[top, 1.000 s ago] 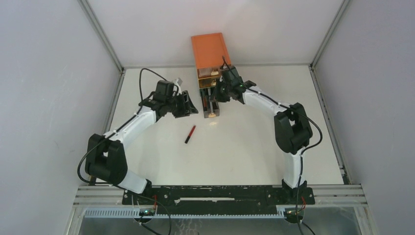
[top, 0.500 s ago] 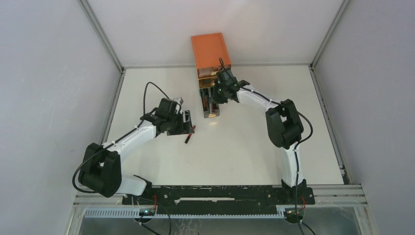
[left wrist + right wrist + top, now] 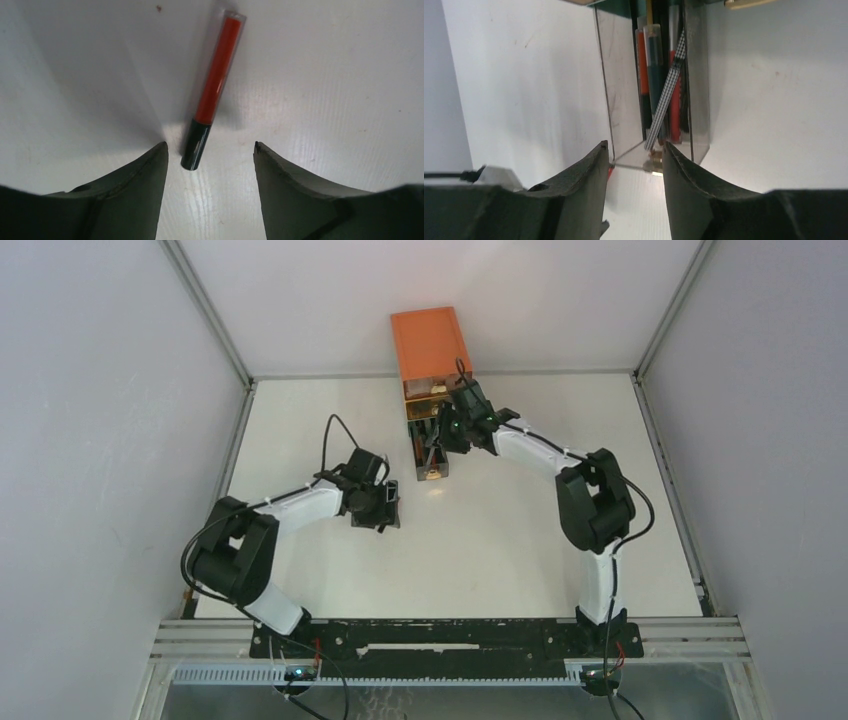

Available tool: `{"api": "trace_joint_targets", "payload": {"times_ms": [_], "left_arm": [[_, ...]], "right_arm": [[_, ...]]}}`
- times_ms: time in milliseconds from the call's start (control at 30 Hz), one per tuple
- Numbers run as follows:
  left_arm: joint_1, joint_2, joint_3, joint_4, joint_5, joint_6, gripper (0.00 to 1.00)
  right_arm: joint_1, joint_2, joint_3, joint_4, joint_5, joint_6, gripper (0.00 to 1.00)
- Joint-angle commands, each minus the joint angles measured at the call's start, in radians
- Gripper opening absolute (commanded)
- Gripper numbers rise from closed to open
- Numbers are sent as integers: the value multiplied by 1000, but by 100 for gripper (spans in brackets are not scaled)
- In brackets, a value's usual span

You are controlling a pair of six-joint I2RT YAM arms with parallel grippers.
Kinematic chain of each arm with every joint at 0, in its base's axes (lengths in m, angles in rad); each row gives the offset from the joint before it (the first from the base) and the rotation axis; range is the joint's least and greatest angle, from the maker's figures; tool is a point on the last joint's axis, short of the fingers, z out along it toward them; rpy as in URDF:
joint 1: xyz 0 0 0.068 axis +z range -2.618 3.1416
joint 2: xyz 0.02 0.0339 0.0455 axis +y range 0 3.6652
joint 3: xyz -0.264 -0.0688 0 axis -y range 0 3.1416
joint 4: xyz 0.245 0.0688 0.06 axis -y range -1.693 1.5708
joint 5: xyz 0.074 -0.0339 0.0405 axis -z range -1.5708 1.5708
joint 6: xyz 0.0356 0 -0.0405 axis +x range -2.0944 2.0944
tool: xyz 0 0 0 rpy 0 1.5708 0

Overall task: Organize the makeup
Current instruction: Pick up the lipstick at the center of the board.

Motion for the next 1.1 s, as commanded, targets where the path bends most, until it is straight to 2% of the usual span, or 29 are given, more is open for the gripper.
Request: {"api": "trace_joint_targets", "payload": {"times_ms": [0, 333, 500, 667, 800, 900, 1067], "left_arm": [[-35, 59, 62, -17, -53, 21, 65], [-43, 132, 100, -32, -89, 15, 25], [-45, 96, 139, -93, -121, 19, 5], [-44, 1, 228, -187, -149, 25, 0], [-43, -46, 336, -207, -45, 20, 0], [-43, -4, 443, -208, 46, -8, 0], [-32, 140, 600, -193, 98, -84, 0]], "right_arm": [[5, -157, -72, 84, 1, -10, 51], [-1, -408, -341, 83, 31, -35, 50], [-35, -504, -422, 58, 58, -45, 50], [-83, -576, -460, 38, 77, -65, 50], [-108, -602, -472, 21, 99, -84, 50], [-120, -614, -482, 14, 107, -84, 50], [-123, -647, -507, 3, 123, -80, 50]]}}
